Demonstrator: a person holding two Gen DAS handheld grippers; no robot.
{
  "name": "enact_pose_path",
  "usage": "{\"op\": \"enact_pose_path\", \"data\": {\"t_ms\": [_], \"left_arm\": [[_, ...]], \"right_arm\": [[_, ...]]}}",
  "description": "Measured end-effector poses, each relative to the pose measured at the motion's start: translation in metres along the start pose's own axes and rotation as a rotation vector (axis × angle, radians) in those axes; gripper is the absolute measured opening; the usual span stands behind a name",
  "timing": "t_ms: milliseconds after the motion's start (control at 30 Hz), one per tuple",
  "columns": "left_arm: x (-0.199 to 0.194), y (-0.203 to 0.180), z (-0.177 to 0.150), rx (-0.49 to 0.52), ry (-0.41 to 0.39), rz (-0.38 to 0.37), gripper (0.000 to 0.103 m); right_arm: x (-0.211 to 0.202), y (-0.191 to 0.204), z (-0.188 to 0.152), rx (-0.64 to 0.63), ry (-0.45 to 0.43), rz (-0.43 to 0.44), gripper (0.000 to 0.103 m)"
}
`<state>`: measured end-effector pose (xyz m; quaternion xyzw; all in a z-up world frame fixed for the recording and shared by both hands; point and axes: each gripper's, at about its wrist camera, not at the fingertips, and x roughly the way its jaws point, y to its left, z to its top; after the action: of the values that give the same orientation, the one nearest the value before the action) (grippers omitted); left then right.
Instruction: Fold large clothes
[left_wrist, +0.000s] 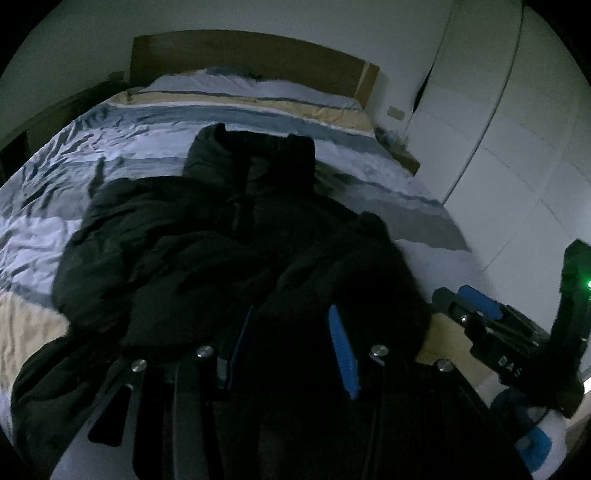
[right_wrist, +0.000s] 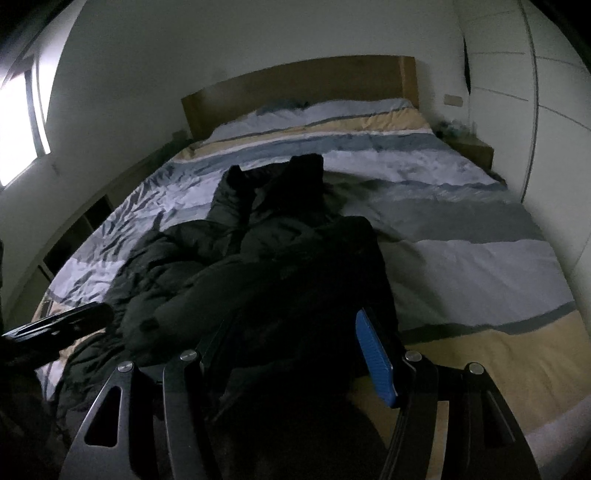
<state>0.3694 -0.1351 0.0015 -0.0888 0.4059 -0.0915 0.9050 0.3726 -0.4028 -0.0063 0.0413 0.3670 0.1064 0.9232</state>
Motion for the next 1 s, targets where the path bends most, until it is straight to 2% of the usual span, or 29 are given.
{"op": "enact_pose_path", "data": {"t_ms": [133, 233, 333, 467, 600, 667, 833, 933, 1000], "left_arm": [[0.055, 0.006, -0.006, 0.007, 0.050, 0.041, 0.040], [0.080, 0.019, -0.018, 0.002, 0.077, 0.057, 0.042], [0.091, 0.033, -0.027, -0.005, 0.087, 0.039, 0.045], [0.086, 0.041, -0.030, 0.013, 0.088, 0.046, 0.046], [0.072, 0.051, -0.032, 0.016, 0.086, 0.097, 0.046], [0.065, 0.060, -0.033, -0.017, 0.085, 0.106, 0.046], [0.054, 0.073, -0.037, -0.040, 0.080, 0.116, 0.046], [0.054, 0.072, -0.042, 0.009, 0.103, 0.153, 0.046], [0.049, 0.074, -0.045, 0.022, 0.108, 0.163, 0.046]], "right_arm": [[0.037, -0.007, -0.007, -0.016, 0.034, 0.018, 0.062], [0.065, -0.010, -0.019, -0.027, 0.073, 0.027, 0.062], [0.079, -0.017, -0.032, -0.022, 0.092, 0.027, 0.063], [0.084, -0.025, -0.039, -0.023, 0.109, 0.010, 0.067], [0.069, -0.027, -0.035, -0.029, 0.098, -0.080, 0.067], [0.056, -0.030, -0.034, -0.014, 0.088, -0.105, 0.067], [0.031, -0.013, -0.040, 0.009, 0.050, -0.044, 0.067], [0.039, 0.004, -0.052, -0.003, 0.089, -0.007, 0.067], [0.048, 0.011, -0.061, -0.023, 0.128, -0.026, 0.067]]}}
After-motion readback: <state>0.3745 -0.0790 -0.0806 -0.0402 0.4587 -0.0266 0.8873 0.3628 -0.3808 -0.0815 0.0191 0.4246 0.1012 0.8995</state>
